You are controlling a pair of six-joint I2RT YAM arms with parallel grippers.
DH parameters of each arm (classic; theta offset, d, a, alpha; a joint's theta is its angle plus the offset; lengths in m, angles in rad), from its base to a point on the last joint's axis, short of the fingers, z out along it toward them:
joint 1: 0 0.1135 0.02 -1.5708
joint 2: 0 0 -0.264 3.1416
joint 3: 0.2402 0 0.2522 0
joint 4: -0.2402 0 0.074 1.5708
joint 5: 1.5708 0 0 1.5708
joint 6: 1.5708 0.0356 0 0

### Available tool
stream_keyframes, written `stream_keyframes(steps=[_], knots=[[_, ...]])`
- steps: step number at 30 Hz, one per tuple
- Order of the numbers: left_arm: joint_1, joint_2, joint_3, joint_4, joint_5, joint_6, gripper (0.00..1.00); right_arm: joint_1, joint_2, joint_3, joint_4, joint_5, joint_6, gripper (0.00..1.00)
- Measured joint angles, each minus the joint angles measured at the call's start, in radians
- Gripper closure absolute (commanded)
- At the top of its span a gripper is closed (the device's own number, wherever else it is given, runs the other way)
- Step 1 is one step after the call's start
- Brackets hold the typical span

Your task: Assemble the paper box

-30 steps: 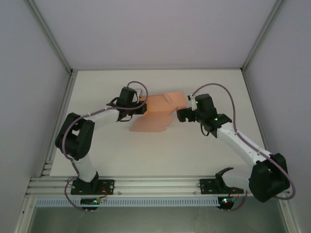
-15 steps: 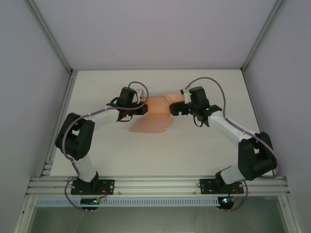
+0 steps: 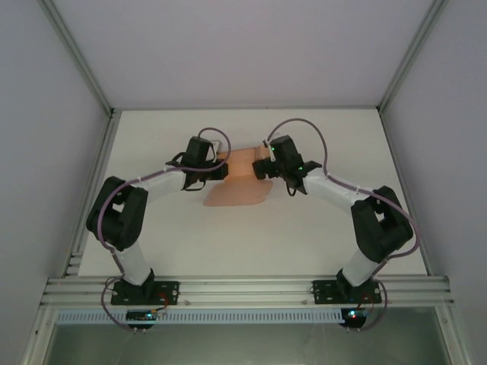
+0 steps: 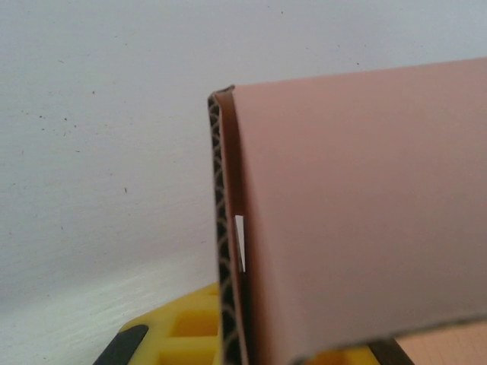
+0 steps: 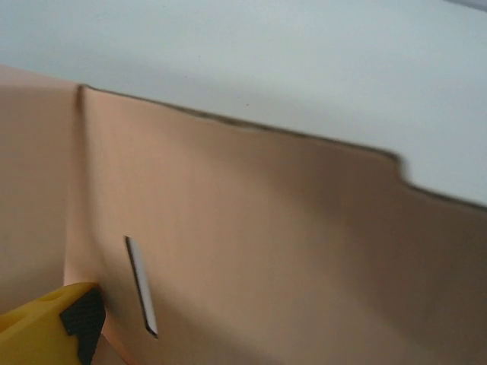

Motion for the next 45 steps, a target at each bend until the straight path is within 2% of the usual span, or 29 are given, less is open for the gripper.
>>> stream_keyframes(steps=[7,10,16,21,26,29,34,37,39,45], knots=[[-0.002,0.0,0.0,-0.002,-0.013,0.0,1.0,0.017,-0.007,0.002,-0.007,0.062,-0.019,0.01],[-0.007,0.0,0.0,0.006,0.001,0.0,1.0,-0.002,-0.064,-0.028,-0.016,0.028,-0.022,0.01],[-0.01,0.0,0.0,0.005,0.018,0.005,1.0,-0.105,-0.27,-0.121,-0.053,-0.105,-0.022,0.03],[-0.01,0.0,0.0,0.005,0.028,0.012,1.0,-0.172,-0.362,-0.138,-0.087,-0.245,-0.024,0.17],[-0.01,0.0,0.0,0.005,0.03,0.012,1.0,-0.223,-0.348,-0.147,-0.098,-0.395,-0.01,0.29],[-0.01,0.0,0.0,0.005,0.037,0.012,1.0,-0.23,-0.313,-0.146,-0.1,-0.457,-0.005,0.4],[-0.01,0.0,0.0,0.005,0.039,0.012,1.0,-0.23,-0.235,-0.112,-0.122,-0.522,0.0,0.81],[-0.009,0.0,0.0,0.005,0.035,0.011,1.0,-0.228,-0.218,-0.092,-0.134,-0.53,0.002,0.96],[-0.01,0.0,0.0,0.005,0.03,0.011,1.0,-0.22,-0.218,-0.079,-0.149,-0.526,0.0,1.0],[-0.013,0.0,0.011,-0.021,-0.006,0.009,1.0,-0.14,-0.21,-0.023,-0.219,-0.425,0.007,1.0]])
